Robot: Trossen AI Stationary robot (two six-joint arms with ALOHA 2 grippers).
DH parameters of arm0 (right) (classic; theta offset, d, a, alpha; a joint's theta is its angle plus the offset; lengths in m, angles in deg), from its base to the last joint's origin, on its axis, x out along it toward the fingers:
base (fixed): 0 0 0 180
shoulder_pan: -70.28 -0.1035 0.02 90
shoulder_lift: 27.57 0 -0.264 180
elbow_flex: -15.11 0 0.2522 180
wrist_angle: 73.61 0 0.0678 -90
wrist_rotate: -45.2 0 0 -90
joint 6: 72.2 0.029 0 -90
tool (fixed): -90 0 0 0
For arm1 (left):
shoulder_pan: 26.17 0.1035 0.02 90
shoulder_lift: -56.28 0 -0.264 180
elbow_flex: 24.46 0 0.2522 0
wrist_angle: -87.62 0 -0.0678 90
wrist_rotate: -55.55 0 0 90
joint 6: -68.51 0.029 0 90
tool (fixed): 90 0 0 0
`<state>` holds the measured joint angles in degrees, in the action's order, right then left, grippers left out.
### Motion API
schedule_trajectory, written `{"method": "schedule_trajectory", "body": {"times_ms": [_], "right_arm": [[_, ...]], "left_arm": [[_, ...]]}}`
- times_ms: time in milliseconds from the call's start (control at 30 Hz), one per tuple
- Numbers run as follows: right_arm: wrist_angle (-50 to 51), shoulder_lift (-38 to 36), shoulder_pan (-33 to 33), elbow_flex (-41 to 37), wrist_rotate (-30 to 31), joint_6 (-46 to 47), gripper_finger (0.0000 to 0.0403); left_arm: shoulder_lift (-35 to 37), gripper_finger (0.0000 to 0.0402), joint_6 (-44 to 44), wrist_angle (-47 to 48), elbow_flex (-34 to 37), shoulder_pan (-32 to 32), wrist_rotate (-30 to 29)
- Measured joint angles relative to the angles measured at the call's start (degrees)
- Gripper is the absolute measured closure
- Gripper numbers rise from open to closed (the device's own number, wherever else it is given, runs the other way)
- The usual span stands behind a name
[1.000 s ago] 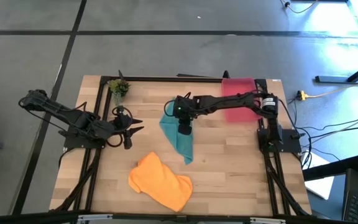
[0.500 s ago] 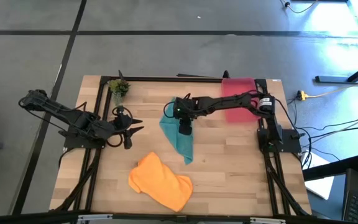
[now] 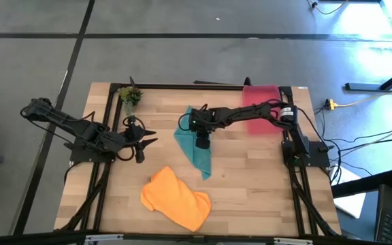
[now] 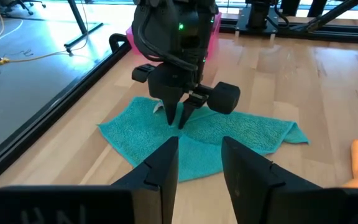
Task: Roll microfiber towels into tight, uniform cylinder then place into a basket
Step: Roll the blue microfiber cloth on the table
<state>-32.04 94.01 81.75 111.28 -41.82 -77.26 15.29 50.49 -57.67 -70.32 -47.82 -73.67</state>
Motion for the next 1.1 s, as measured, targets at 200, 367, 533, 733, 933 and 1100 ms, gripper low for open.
{"method": "schedule_trajectory", "body": {"times_ms": [200,367,533,733,933,1100], "right_arm": [[0.4,0.2,0.0,0.9,0.0,0.1,0.0337],[1.6,0.2,0.0,0.9,-0.3,0.2,0.0336],[1.7,0.2,0.0,1.0,-0.3,0.5,0.0307],[2.0,0.2,0.0,1.1,-0.3,1.9,0.0263],[5.2,0.3,0.0,4.6,-0.7,2.0,0.0245],[9.1,0.3,0.5,6.7,0.1,1.8,0.0244]], "left_arm": [[0.0,0.0291,0.0,0.0,0.0,0.0,0.0],[0.0,0.0291,0.0,0.0,0.0,0.0,0.0],[0.0,0.0291,0.0,0.0,0.0,0.0,0.0],[0.0,0.0291,0.0,0.0,0.0,0.0,0.0],[0.0,0.0291,0.0,0.0,0.0,0.0,0.0],[0.0,0.0291,0.0,0.0,0.0,0.0,0.0]]}}
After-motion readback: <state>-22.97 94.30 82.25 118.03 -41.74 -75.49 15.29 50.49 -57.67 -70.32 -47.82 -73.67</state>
